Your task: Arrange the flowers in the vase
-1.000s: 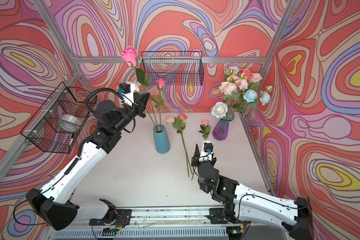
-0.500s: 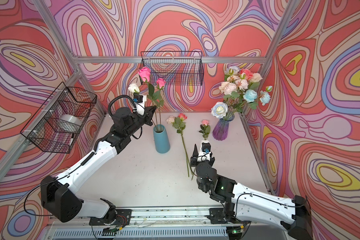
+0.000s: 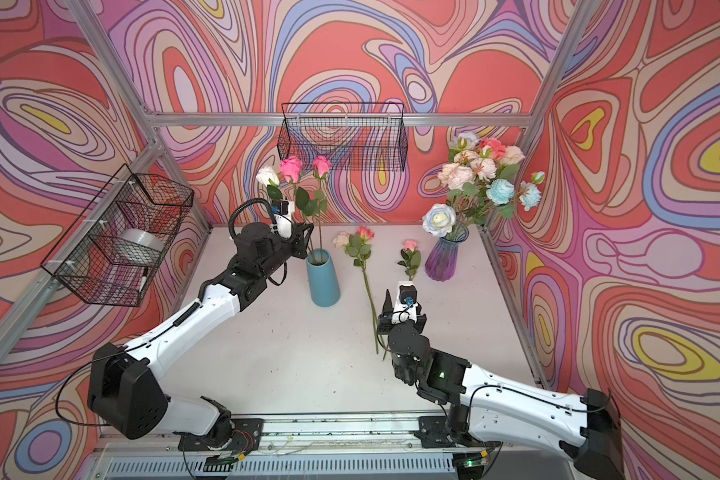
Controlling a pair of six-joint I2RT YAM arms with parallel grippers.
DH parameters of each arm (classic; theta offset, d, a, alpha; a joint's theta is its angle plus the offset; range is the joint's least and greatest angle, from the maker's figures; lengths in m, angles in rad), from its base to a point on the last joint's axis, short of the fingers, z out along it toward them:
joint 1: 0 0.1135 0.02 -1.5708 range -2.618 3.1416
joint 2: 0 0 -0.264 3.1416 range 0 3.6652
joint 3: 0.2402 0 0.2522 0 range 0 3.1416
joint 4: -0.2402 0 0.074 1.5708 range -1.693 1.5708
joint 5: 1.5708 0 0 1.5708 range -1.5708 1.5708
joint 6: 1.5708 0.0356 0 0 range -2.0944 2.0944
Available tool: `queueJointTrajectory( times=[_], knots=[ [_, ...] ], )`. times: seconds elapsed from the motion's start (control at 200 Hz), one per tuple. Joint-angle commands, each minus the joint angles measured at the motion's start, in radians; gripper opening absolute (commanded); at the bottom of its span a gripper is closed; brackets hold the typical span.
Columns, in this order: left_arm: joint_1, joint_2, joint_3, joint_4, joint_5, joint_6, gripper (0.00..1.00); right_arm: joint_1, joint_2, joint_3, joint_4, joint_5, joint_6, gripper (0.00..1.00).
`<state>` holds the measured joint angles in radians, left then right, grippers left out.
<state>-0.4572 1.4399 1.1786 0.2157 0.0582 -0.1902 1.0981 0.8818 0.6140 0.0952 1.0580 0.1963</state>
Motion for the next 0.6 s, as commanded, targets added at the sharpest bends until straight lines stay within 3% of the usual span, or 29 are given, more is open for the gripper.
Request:
queueJointTrajectory(
  times=[0.0, 0.135, 0.366, 0.596],
  knots=[
    [0.005, -0.021, 0.036, -0.028, 0.004, -0.001, 0.45, -0.006, 0.011, 0.040, -0.018, -0.016, 0.002, 0.45],
    [0.005, -0.062, 0.035, -0.051, -0.014, -0.001, 0.59, -0.005, 0.016, 0.047, -0.022, -0.030, 0.007, 0.45],
    [0.004, -0.131, 0.066, -0.119, 0.058, 0.001, 0.78, -0.006, 0.038, 0.068, -0.009, -0.041, -0.005, 0.45],
    [0.004, -0.285, 0.026, -0.184, 0.086, -0.024, 0.79, -0.011, 0.052, 0.070, -0.009, -0.024, -0.015, 0.45]
  ],
)
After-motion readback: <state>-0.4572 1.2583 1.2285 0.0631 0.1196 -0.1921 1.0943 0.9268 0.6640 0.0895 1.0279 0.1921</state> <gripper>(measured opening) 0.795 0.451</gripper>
